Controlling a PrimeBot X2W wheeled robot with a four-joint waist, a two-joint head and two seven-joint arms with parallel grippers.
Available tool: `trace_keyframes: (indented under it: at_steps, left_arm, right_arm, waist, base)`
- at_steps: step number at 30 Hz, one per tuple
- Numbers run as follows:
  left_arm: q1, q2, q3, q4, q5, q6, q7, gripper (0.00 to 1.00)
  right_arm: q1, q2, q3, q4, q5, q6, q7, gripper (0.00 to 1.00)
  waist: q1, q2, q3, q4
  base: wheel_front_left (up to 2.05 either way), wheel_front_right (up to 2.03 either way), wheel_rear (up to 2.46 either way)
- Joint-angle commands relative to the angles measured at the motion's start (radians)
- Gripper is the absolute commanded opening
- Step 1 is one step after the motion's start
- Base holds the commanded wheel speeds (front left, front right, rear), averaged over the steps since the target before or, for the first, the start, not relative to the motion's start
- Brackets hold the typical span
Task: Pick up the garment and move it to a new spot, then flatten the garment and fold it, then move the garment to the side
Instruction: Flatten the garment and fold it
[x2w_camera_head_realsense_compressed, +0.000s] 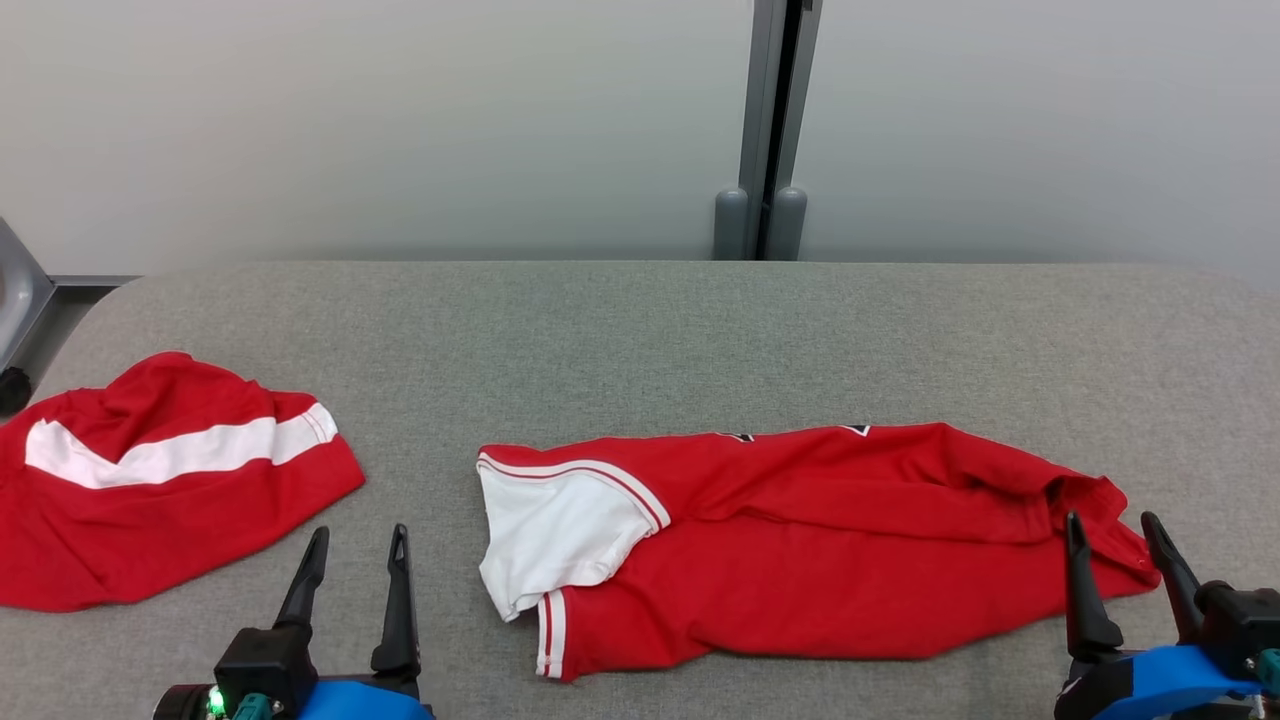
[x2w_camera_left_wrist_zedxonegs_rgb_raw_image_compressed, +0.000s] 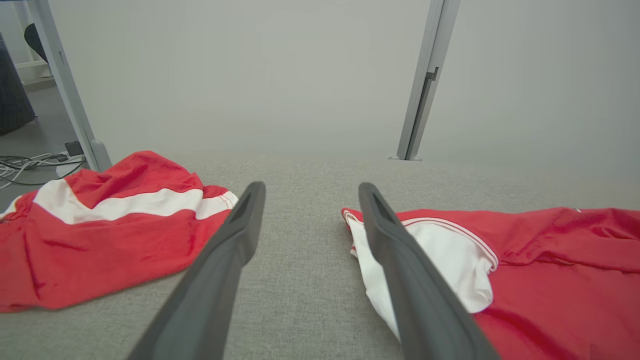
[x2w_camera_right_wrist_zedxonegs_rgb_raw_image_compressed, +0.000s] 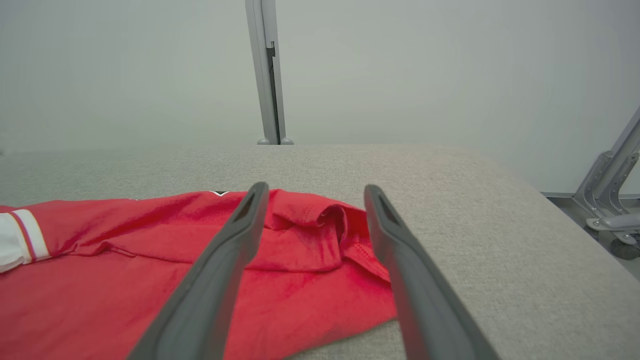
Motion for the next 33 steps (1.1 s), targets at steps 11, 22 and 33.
trace_keyframes:
  at_steps: [11, 22, 33]
  left_arm:
    - [0.006, -0.031, 0.029, 0.042, 0.037, -0.037, -0.004, 1.00]
    - [-0.078, -0.106, 0.001, 0.169, -0.082, -0.103, 0.169, 1.00]
    - [-0.175, -0.139, -0.037, 0.340, -0.137, -0.065, 0.349, 1.00]
  right_arm:
    - [0.016, -0.003, 0.002, -0.031, 0.024, 0.000, 0.024, 1.00]
    - [0.001, -0.003, 0.014, -0.026, 0.034, 0.000, 0.031, 1.00]
    - [-0.017, -0.003, 0.047, -0.029, 0.043, 0.000, 0.031, 1.00]
  waist:
    - [0.0001, -0.0001, 0.011, 0.001]
    - [0.0001, -0.0001, 0.021, -0.012]
    - [0.0001, -0.0001, 0.051, -0.055]
  base:
    - [0.00, 0.00, 0.00]
    - [0.00, 0.00, 0.00]
    - [0.00, 0.00, 0.00]
